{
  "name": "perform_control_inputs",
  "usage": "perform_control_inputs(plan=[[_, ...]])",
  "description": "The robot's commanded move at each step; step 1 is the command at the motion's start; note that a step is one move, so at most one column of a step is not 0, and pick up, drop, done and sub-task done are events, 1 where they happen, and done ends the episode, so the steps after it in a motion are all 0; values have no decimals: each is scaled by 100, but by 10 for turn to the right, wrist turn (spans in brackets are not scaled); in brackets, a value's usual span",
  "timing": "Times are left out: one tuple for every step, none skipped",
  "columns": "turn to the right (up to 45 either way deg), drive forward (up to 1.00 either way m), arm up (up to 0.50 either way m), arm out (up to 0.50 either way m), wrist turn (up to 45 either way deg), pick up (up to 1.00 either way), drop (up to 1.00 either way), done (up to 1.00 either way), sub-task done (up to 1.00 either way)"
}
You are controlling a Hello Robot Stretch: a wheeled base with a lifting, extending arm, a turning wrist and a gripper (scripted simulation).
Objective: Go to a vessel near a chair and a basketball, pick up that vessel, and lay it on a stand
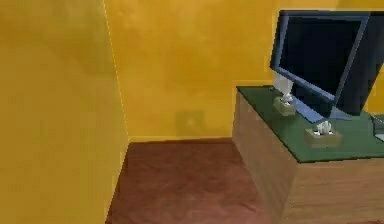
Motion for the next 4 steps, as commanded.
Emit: perform_control_inputs(plan=[[0, 100, 0, 0, 0, 0, 0, 0, 0], [0, 35, 0, 0, 0, 0, 0, 0, 0], [-210, 0, 0, 0, 0, 0, 0, 0, 0], [0, 5, 0, 0, 0, 0, 0, 0, 0]])
